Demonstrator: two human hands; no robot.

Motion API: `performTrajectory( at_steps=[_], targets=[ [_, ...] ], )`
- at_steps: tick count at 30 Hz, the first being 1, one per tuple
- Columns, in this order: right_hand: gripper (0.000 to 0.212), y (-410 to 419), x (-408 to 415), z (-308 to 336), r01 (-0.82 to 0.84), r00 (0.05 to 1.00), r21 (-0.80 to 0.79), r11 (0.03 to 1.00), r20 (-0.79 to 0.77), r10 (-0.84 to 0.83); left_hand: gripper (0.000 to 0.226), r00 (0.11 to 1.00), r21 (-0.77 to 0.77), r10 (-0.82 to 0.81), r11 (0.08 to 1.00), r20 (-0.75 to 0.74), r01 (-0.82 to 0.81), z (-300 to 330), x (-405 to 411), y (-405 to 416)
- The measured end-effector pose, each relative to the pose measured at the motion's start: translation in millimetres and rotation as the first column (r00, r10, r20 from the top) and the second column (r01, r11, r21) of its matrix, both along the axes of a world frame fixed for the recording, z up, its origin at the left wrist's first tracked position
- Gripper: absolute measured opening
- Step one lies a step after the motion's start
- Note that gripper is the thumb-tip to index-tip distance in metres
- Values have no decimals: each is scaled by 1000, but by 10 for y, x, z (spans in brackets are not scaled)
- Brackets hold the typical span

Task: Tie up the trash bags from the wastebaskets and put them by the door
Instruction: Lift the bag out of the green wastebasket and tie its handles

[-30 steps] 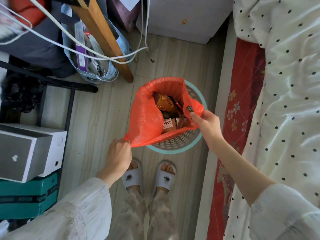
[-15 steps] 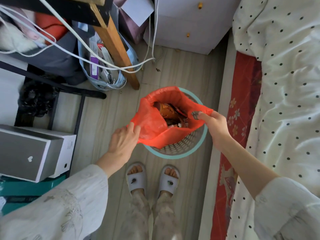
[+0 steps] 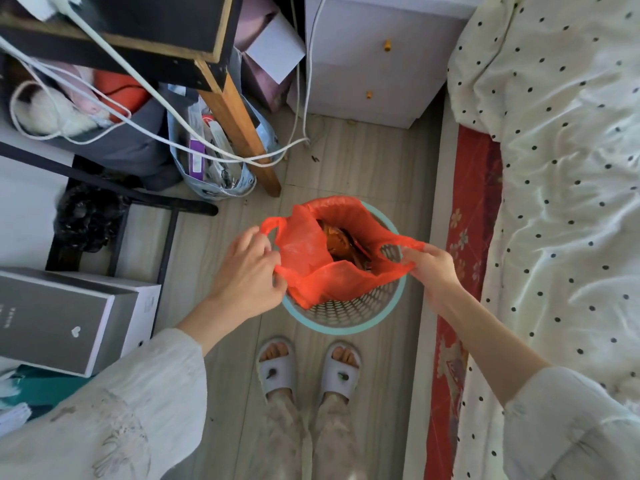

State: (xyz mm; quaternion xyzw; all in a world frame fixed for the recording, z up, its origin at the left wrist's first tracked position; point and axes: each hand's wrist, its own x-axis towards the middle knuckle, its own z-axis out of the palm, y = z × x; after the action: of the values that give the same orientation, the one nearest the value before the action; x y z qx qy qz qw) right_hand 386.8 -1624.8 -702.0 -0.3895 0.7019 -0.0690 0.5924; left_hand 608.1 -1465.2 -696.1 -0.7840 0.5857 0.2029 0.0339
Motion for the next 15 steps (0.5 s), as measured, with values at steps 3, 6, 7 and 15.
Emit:
performTrajectory(
  at_steps=[3,6,7,15],
  targets=[
    [9,11,-76,-18,-25,1000,76,997,-8,26,11,946,7,278,960,-169,-280,63,-67,-15],
    [9,10,-95,-15,-36,999,110,993,-5,37,7,740,168,534,841,-409,-514,89,-135,-108],
    [8,16,-95,-10,-34,999,118,992,5,34,9,661,211,590,798,-464,-564,85,-163,-131],
    [9,65,-90,61,-18,997,185,983,83,2,24,84,331,638,501,-765,-799,113,-316,-194]
  ],
)
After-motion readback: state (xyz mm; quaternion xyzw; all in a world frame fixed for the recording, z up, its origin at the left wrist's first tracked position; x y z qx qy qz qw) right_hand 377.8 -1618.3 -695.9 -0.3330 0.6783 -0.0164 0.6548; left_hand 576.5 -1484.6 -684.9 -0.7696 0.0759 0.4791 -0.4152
